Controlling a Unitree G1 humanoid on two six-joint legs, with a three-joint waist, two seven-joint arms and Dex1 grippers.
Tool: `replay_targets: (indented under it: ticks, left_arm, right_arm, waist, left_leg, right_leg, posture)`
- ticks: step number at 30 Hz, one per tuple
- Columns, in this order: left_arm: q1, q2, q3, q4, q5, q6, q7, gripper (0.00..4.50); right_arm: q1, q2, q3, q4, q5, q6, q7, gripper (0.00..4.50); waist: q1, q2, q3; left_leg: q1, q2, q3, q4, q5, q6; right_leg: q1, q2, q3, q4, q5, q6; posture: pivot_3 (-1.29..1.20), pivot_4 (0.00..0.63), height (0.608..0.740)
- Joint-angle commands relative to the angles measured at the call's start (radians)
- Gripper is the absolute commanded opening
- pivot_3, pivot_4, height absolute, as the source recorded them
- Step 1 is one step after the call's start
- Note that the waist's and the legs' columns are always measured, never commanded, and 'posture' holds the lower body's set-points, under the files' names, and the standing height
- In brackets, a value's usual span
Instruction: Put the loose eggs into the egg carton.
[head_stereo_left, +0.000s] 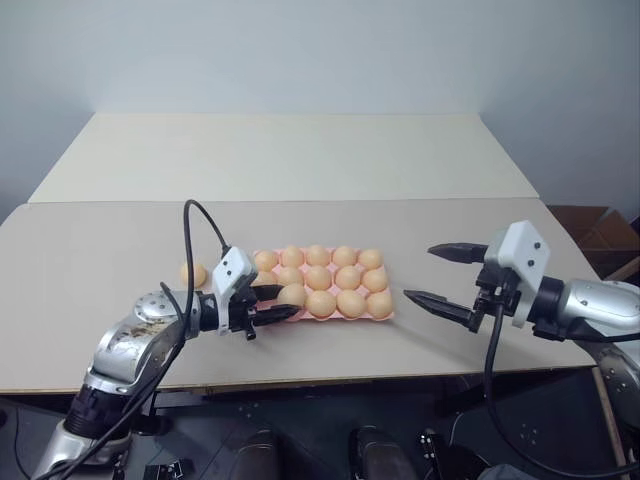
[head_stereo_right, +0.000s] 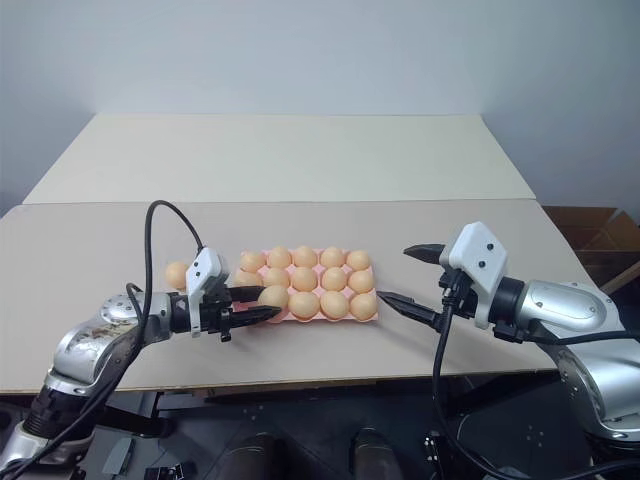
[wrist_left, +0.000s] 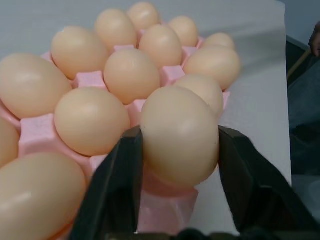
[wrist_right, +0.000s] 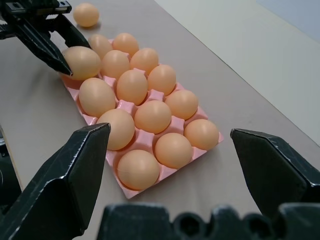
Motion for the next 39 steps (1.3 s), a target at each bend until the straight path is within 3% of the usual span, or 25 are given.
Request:
replay_targets:
  ticks: [1,4,8,12,18,24,28,34,39]
  left_arm:
    - [-0.008,0.028,0.041,-0.054,-0.029,-0.017,-0.035,3.52]
    - [0.014,0.065,0.137,-0.105,-0.086,-0.004,-0.040,4.44]
    - [0.104,0.147,0.331,-0.152,-0.174,0.016,-0.070,4.44]
    - [0.346,0.218,0.598,-0.143,-0.144,-0.033,-0.114,4.44]
    - [0.551,0.204,0.798,-0.117,-0.121,-0.067,-0.102,4.44]
    - [0.570,0.170,0.808,-0.128,-0.136,-0.058,-0.049,4.44]
    - [0.538,0.178,0.803,-0.138,-0.186,0.068,0.045,4.44]
    - [0.226,0.142,0.615,-0.065,-0.151,0.310,0.370,4.44]
    - [0.019,0.070,0.453,0.055,-0.072,0.413,0.538,4.44]
  right_arm:
    - [-0.007,-0.005,-0.047,-0.037,0.026,0.010,-0.021,4.50]
    - [-0.009,0.000,-0.039,-0.042,0.035,0.011,-0.030,4.50]
    - [-0.001,0.002,-0.027,-0.041,0.041,-0.002,-0.024,4.50]
    - [-0.012,0.004,0.003,-0.008,0.033,-0.033,0.008,4.50]
    - [-0.045,0.007,0.035,0.053,0.014,-0.072,0.047,4.50]
    - [-0.067,0.004,0.050,0.085,0.002,-0.088,0.065,4.50]
    - [-0.083,0.004,0.052,0.093,-0.006,-0.090,0.072,4.50]
    - [-0.109,0.013,0.067,0.103,-0.011,-0.090,0.070,4.50]
    - [-0.109,0.014,0.065,0.092,-0.006,-0.087,0.059,4.50]
  waist:
    - [0.000,0.000,0.000]
    - [-0.002,0.000,0.000]
    - [-0.011,0.000,0.000]
    - [-0.023,0.000,0.000]
    - [0.001,0.000,0.000]
    - [0.009,0.000,0.000]
    - [0.007,0.000,0.000]
    - [0.013,0.000,0.000]
    - [0.003,-0.001,0.000]
  left_leg:
    - [0.000,0.000,0.000,0.000,0.000,0.000]
    - [0.000,0.000,0.000,0.000,0.000,0.000]
    - [0.000,0.001,-0.001,0.000,0.000,0.000]
    - [0.001,0.001,-0.001,0.000,0.000,0.000]
    - [0.002,0.001,0.000,0.001,0.000,0.000]
    - [0.001,0.001,0.001,0.001,0.000,0.000]
    - [0.001,0.001,0.000,0.001,0.000,0.000]
    - [0.002,0.001,-0.002,0.002,0.000,0.000]
    - [0.000,0.000,-0.002,0.002,0.000,0.000]
  right_leg:
    - [0.000,0.000,0.000,0.000,0.000,0.000]
    - [0.000,0.000,0.000,0.000,0.000,0.000]
    - [0.000,0.000,0.000,0.000,0.000,0.000]
    - [0.000,0.000,0.000,0.000,-0.001,0.000]
    - [0.000,-0.001,-0.001,0.000,-0.006,-0.006]
    - [0.000,-0.002,-0.001,0.000,-0.005,-0.008]
    - [0.000,-0.001,-0.001,0.000,-0.005,-0.008]
    - [0.003,-0.001,-0.003,0.002,-0.003,-0.003]
    - [0.002,-0.001,-0.001,0.000,0.001,0.001]
  posture:
    - [0.00,0.150,0.740]
    - [0.00,0.150,0.740]
    - [0.00,0.150,0.740]
    - [0.00,0.150,0.740]
    - [0.00,0.150,0.740]
    - [0.00,0.150,0.740]
    - [0.00,0.150,0.740]
    - [0.00,0.150,0.740]
    - [0.00,0.150,0.740]
